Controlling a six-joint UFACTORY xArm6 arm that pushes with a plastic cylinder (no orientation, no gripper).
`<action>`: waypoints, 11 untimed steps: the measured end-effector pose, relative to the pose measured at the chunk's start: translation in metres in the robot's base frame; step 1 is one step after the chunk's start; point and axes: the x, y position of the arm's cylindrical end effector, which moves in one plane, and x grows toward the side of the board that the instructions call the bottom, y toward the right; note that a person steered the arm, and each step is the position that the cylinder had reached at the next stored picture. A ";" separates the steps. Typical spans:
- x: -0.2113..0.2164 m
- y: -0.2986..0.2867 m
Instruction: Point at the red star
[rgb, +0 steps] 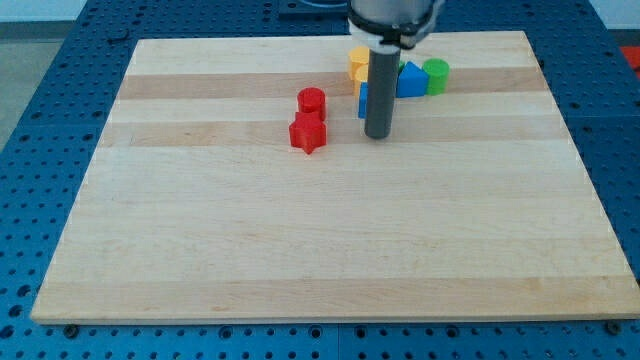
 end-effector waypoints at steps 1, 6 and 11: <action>0.045 -0.007; 0.015 -0.043; -0.047 -0.061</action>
